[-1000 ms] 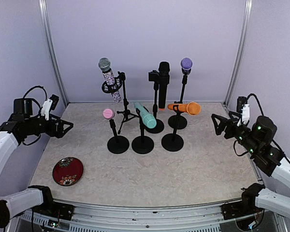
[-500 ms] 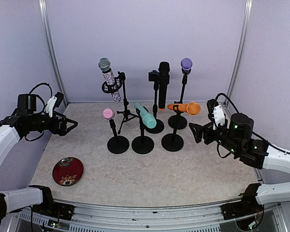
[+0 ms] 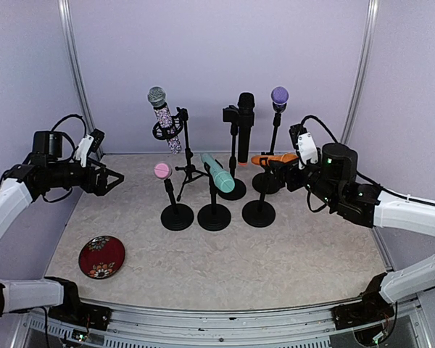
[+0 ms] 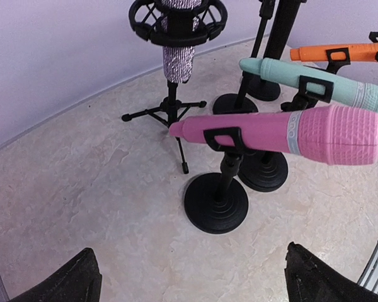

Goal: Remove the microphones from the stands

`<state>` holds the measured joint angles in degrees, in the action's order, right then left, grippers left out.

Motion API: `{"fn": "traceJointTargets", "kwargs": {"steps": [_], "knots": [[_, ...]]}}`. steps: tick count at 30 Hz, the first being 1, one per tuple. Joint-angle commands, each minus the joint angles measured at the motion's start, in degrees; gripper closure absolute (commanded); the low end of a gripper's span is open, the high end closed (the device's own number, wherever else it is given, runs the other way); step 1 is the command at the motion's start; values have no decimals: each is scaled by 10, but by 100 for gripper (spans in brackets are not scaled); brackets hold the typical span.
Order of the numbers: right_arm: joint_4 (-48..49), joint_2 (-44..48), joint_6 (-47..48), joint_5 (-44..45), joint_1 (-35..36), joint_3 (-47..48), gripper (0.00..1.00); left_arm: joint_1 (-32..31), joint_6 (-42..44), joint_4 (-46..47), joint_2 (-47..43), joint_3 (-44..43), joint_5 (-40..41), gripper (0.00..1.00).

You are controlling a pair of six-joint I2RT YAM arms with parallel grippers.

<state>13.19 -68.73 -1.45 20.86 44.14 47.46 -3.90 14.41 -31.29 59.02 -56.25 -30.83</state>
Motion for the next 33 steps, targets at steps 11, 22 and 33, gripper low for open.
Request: {"fn": "traceJointTargets", "kwargs": {"steps": [11, 22, 33], "knots": [[-43, 20, -29, -32, 6, 49, 78, -54, -10, 11, 29, -63, 9, 1], [-142, 97, -44, -37, 83, 74, 100, -54, 13, -17, -11, -14, -17, 1], [-224, 139, -70, 36, 228, 78, 100, -47, 35, -48, -15, -4, -37, 1]]}}
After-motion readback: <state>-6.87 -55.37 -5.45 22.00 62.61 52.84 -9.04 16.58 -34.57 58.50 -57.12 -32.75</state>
